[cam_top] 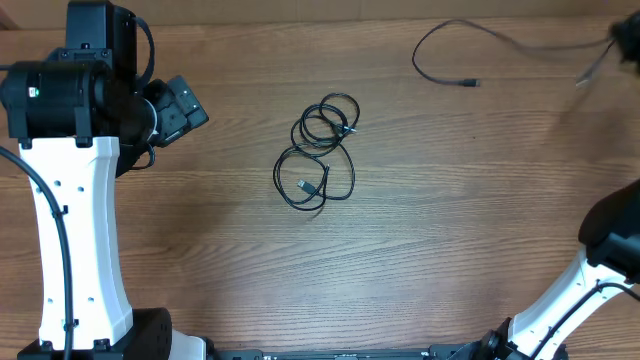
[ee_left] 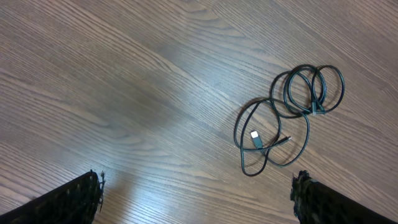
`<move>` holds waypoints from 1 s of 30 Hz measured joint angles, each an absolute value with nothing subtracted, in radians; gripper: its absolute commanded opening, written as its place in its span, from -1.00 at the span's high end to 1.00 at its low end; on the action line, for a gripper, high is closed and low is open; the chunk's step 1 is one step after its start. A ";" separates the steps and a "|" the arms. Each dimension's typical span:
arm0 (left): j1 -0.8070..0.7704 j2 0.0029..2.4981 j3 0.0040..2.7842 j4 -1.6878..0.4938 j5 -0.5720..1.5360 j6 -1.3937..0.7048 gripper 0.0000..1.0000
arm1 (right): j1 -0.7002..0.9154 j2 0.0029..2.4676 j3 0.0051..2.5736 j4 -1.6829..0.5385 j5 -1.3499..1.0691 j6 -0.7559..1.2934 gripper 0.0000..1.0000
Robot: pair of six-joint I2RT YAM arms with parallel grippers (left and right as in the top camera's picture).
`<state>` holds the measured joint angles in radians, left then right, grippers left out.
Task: Untangle cables
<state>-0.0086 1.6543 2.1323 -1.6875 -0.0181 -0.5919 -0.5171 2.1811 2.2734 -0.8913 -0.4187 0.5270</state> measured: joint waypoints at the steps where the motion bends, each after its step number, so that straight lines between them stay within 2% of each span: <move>1: -0.009 1.654 2.132 -1.687 -0.018 -0.592 -0.99 | -0.517 2.177 2.305 -0.908 -0.414 0.524 -0.54; 3: -0.009 1.654 2.132 -1.687 -0.018 -0.592 -0.99 | -0.517 2.165 2.340 -0.931 -0.405 0.523 -0.81; 6: -0.009 1.654 2.132 -1.687 -0.018 -0.592 -0.99 | -0.515 2.159 2.347 -0.978 -0.383 0.495 -1.00; 20: -0.009 1.654 2.132 -1.687 -0.018 -0.592 -0.99 | -0.469 2.173 2.059 -1.080 -0.238 0.444 -1.00; 30: -0.009 1.654 2.132 -1.687 -0.018 -0.592 -0.99 | -0.465 2.174 2.020 -1.238 -0.022 0.444 -1.00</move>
<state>-0.0086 1.6543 2.1323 -1.6875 -0.0181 -0.5919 -0.4652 2.1742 2.0201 -1.2377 -0.0223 0.4442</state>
